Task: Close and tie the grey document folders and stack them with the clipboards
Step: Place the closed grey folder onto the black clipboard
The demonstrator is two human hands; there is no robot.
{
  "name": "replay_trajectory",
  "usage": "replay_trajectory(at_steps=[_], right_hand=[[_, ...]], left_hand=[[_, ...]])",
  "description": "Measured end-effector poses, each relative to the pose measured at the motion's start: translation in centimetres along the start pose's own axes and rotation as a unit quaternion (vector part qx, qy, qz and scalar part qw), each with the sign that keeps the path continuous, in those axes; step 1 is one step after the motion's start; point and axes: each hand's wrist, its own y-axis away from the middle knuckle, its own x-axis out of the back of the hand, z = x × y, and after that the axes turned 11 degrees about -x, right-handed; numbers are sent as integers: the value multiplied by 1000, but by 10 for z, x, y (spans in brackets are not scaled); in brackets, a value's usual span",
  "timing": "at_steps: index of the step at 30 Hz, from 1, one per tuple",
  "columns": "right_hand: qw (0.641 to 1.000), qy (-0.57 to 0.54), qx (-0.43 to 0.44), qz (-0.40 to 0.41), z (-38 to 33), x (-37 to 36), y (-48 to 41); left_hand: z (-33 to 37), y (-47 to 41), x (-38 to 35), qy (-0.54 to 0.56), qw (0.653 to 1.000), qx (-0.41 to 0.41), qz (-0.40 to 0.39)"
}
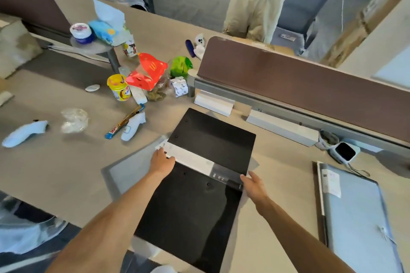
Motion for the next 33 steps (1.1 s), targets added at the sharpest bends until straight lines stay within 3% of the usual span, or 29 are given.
replay_trajectory(at_steps=[5,10,17,25,33], right_hand=[[1000,-19,-12,10,7,7,-6],[996,-74,5,39,-2,28,-2],[978,-146,135,67,-28,83,18],[939,-93,274,187,-33,173,26],[954,-72,245,157,28,180,35]], left_hand=[[8,-5,7,36,999,-3,26],[50,14,10,111,982,-49,147],[126,47,15,227,921,-126,290],[187,75,-8,254,877,-225,341],[156,91,-56,273,898,-102,330]])
